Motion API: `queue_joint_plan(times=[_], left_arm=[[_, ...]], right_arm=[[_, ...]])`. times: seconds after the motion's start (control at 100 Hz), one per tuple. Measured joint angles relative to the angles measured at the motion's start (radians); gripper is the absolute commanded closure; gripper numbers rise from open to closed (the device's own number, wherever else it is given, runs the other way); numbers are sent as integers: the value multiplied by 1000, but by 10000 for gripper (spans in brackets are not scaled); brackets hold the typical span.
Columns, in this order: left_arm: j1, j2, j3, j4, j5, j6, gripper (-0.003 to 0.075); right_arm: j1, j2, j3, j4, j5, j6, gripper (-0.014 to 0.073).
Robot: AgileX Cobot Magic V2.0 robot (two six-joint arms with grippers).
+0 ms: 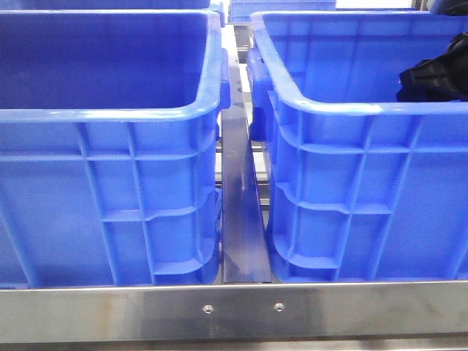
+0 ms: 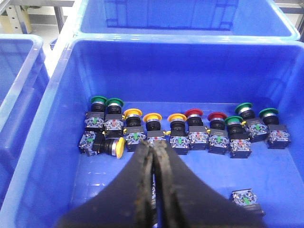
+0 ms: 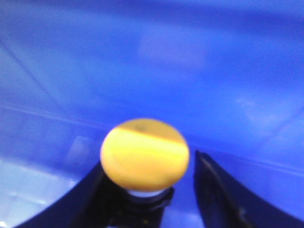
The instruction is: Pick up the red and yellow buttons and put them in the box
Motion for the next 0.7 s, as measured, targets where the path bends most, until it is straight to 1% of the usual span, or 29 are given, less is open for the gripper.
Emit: queue_joint_plan(times=[0.14,0.28,0.48,0.7], left_arm=[[0,0,1,0,0,0,739],[0,0,1,0,0,0,739],[0,0,1,-3,0,0,739],[0,0,1,-4,0,0,739]], right_arm=[[0,-25,0,-2,-53,0,61],[0,-66,0,-2,-87,2,32],[0,-153,18,-2,-102,23,27],[0,-290,83,-2,-106,29,28]])
